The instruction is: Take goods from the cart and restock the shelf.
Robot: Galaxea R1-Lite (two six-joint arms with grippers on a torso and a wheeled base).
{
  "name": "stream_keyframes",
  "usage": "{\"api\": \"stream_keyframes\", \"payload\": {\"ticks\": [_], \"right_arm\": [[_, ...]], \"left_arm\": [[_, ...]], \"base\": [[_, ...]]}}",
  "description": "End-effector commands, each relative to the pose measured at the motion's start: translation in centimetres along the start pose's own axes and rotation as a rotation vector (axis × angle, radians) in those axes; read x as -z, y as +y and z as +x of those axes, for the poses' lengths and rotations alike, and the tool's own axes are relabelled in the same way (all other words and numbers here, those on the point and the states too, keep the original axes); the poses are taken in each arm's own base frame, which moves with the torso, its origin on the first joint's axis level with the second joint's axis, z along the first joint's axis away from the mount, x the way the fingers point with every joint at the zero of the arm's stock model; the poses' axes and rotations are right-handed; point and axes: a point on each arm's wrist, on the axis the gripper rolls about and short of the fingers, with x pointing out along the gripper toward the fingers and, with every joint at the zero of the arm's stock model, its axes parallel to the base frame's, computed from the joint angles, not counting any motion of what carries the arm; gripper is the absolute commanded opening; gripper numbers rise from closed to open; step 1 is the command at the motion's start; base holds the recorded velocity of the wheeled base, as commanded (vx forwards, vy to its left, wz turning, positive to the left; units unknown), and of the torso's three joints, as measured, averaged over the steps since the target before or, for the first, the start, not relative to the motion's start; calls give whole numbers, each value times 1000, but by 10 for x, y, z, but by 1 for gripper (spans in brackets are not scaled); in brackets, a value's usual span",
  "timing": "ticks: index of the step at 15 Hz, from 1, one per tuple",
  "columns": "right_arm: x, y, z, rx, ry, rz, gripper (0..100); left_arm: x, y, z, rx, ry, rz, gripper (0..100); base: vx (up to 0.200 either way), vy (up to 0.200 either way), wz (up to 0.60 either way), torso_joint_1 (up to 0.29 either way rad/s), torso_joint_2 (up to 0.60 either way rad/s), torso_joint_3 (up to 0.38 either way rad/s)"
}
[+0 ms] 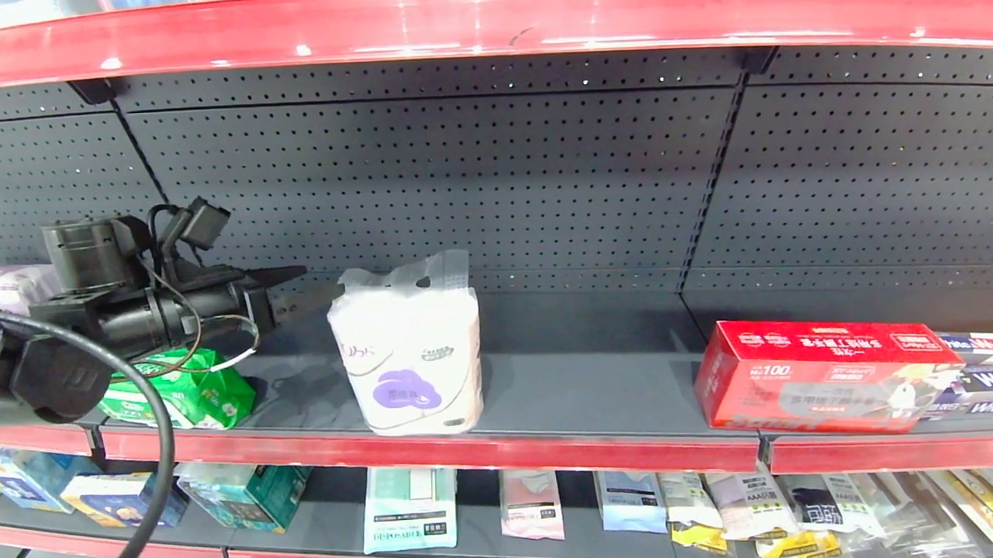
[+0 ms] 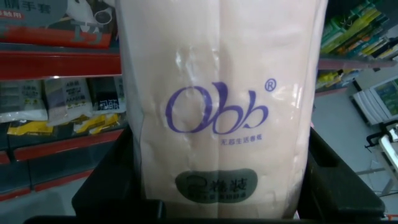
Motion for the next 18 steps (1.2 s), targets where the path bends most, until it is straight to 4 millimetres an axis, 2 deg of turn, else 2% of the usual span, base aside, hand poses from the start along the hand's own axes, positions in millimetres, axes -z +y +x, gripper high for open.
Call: {"api": "stream_keyframes", "payload": {"ticks": [1, 2, 4, 5, 6, 10, 12, 14, 16, 18], "right_arm": [[-1, 0, 0, -1, -1, 0, 0], [-1, -1, 0, 1, -5, 2, 0], [-2, -1, 0, -4, -8, 3, 0], [-2, -1, 0, -4, -8, 3, 0], [-2, 0, 0, -24, -20, 5, 0], [-4, -1, 0, -35, -35, 6, 0], [-10, -2, 1, -82, -56, 4, 0], [-16, -3, 5, -110, -54, -1, 0], [-26, -3, 13, -193, -73, -8, 0], [-35, -3, 16, -263, -107, -13, 0]], "left_arm": [[2, -11, -12, -115, 13, -5, 100], [3, -12, -13, -161, 18, -8, 100], [4, -13, -21, -401, 34, -11, 100], [4, -13, -21, -409, 34, -10, 100], [2, -10, -22, -523, 31, -5, 100], [-12, -24, -39, -628, -21, -77, 100], [-15, -57, -73, -635, 46, -126, 100], [-8, -83, -99, -622, 99, -154, 100], [8, -117, -131, -588, 116, -159, 100], [23, -142, -155, -535, 106, -150, 100]], "base": [[0, 0, 0, 0, 0, 0], [0, 0, 0, 0, 0, 0], [0, 0, 0, 0, 0, 0], [0, 0, 0, 0, 0, 0], [0, 0, 0, 0, 0, 0], [0, 0, 0, 0, 0, 0], [0, 0, 0, 0, 0, 0], [0, 0, 0, 0, 0, 0], [0, 0, 0, 0, 0, 0], [0, 0, 0, 0, 0, 0]]}}
